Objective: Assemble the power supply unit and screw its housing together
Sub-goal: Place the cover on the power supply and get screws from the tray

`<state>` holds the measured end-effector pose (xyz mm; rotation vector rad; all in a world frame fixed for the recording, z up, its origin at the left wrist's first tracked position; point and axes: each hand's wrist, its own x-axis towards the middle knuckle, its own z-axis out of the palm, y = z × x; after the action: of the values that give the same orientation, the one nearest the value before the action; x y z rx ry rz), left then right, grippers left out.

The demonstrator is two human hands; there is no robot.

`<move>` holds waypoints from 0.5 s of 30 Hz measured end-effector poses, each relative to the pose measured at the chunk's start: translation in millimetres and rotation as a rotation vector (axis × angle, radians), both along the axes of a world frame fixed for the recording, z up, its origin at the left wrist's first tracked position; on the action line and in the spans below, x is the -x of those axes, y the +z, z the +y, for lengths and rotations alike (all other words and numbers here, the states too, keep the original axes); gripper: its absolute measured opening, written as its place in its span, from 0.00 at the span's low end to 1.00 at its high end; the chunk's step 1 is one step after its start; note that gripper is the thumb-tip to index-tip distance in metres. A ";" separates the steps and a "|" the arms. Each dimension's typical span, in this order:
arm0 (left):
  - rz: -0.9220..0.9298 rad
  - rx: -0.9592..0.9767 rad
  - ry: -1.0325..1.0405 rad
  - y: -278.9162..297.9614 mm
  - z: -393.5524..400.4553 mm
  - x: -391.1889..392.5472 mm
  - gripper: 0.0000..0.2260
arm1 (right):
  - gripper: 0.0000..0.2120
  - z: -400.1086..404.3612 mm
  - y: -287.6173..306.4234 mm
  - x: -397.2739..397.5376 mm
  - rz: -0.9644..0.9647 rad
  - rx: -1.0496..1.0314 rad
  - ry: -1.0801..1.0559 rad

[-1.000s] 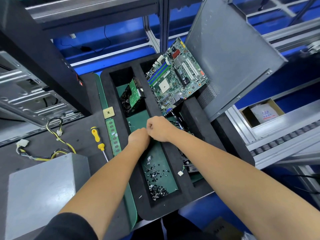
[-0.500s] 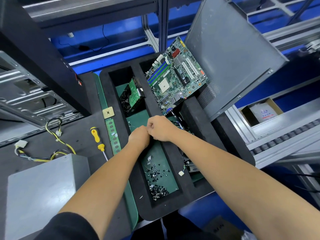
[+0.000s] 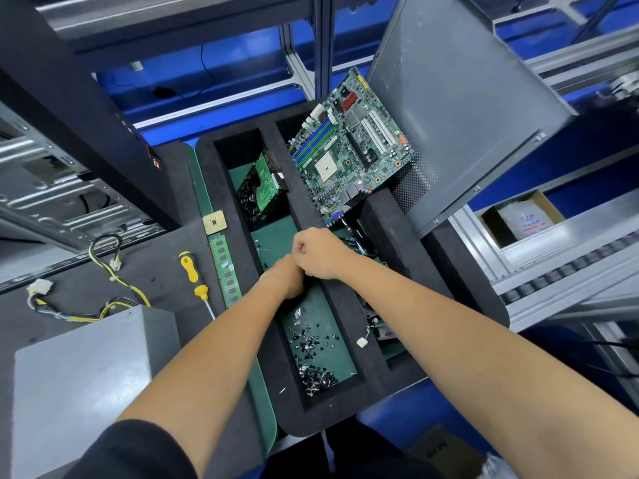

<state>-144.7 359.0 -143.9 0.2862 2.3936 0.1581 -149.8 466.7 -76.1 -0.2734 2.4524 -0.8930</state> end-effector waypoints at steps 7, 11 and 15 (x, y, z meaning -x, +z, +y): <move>-0.049 0.003 -0.163 10.9 6.6 -27.1 0.07 | 0.10 0.2 3.2 2.1 -0.013 -0.030 0.017; -0.111 -0.074 -0.234 10.3 15.1 -42.5 0.05 | 0.08 -5.9 5.1 3.9 -0.022 -0.112 0.062; -0.106 -0.023 -0.218 7.4 15.4 -57.1 0.04 | 0.06 -21.4 5.4 -11.7 -0.072 -0.334 0.277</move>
<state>-87.6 374.4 -136.6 0.5331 2.2389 0.0972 -138.1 445.3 -70.7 -0.4372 2.3725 -0.3639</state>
